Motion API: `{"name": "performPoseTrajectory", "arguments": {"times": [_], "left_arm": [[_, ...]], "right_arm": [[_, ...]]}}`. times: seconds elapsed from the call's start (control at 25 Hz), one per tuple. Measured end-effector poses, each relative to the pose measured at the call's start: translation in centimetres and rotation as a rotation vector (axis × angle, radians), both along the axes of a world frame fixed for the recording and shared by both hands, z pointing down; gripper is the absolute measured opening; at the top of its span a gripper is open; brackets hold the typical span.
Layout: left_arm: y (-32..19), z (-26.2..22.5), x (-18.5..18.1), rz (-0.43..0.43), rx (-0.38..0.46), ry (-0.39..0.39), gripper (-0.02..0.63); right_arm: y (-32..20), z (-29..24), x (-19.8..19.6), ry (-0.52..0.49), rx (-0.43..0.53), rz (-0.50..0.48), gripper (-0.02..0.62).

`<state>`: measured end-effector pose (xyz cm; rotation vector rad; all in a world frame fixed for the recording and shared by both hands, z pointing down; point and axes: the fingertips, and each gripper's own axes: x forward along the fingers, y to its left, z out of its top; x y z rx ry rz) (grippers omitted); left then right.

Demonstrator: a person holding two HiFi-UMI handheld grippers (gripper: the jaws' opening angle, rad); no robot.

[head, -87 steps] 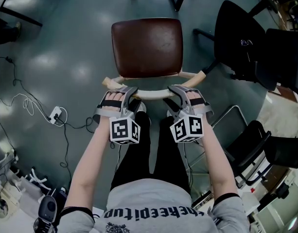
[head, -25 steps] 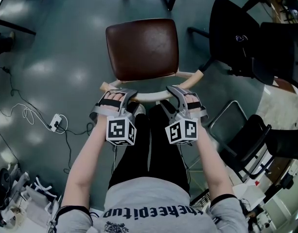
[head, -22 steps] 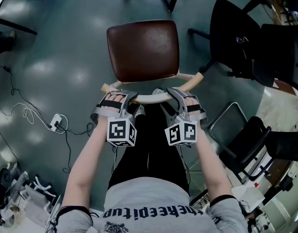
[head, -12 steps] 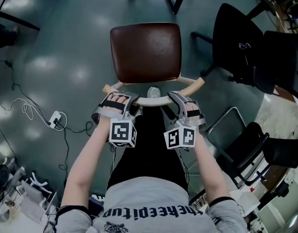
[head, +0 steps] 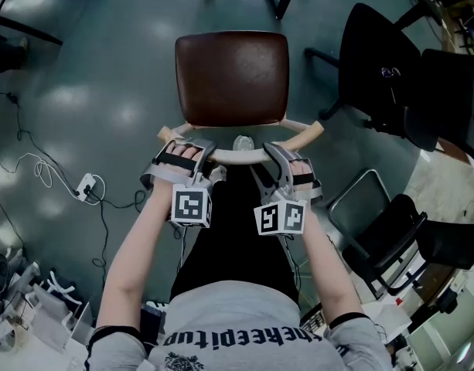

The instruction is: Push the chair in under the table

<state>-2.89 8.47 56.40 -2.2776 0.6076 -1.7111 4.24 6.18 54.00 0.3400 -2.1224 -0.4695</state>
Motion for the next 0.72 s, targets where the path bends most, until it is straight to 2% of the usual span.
{"name": "performPoseTrajectory", "arguments": {"times": [0.12,0.32,0.72], "left_arm": [[-3.3,0.0,-2.1,0.011,0.035,-0.043,0.198],[-8.4,-0.2,-4.0,0.040,0.067,-0.063,0.198],[-13.9,-0.7,-4.5,0.031,0.091,-0.034,0.204]], "right_arm": [[-2.3,-0.1,-1.7,-0.027,0.018,0.028,0.253],[-6.8,-0.2,-3.5,-0.043,0.036,0.024,0.241],[-12.2,-0.4,-4.1,-0.033,0.026,-0.011,0.235]]}}
